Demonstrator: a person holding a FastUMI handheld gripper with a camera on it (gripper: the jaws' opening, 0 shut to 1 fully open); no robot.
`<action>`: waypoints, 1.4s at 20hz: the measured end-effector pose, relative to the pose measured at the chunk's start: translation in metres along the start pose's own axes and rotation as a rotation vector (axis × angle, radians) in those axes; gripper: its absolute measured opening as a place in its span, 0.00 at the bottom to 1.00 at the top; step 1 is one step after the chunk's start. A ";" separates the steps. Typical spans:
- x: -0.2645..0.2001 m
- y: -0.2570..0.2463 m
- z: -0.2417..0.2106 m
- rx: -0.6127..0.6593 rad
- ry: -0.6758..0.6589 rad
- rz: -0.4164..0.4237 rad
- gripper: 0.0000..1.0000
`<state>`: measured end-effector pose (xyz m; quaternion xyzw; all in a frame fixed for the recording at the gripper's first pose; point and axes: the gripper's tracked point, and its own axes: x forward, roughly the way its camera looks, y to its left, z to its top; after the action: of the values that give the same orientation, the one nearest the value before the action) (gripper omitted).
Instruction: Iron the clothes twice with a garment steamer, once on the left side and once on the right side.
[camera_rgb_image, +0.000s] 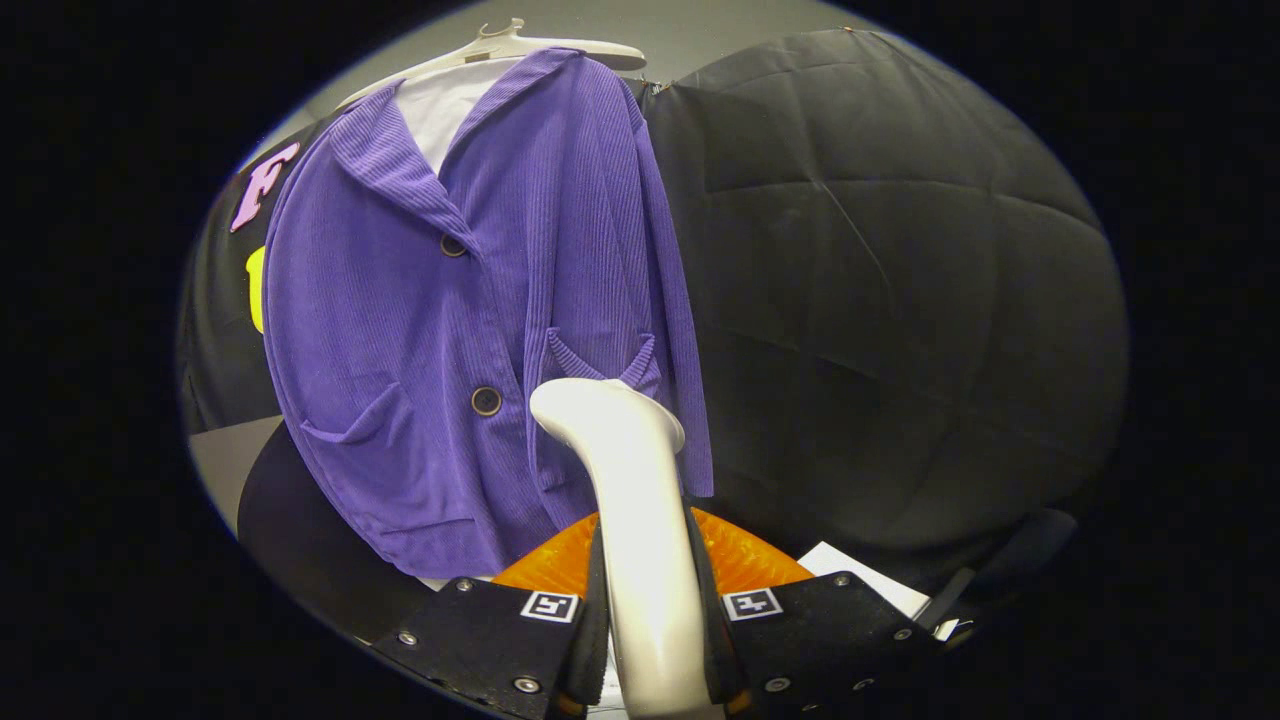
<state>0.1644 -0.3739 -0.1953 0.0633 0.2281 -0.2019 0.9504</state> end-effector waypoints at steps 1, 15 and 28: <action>-0.002 0.000 -0.003 -0.001 0.000 -0.004 0.38; -0.027 0.073 -0.076 -0.032 0.094 -0.024 0.38; -0.121 0.136 -0.085 -0.142 0.045 0.233 0.39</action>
<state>0.0877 -0.1888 -0.2113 0.0263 0.2543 -0.0717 0.9641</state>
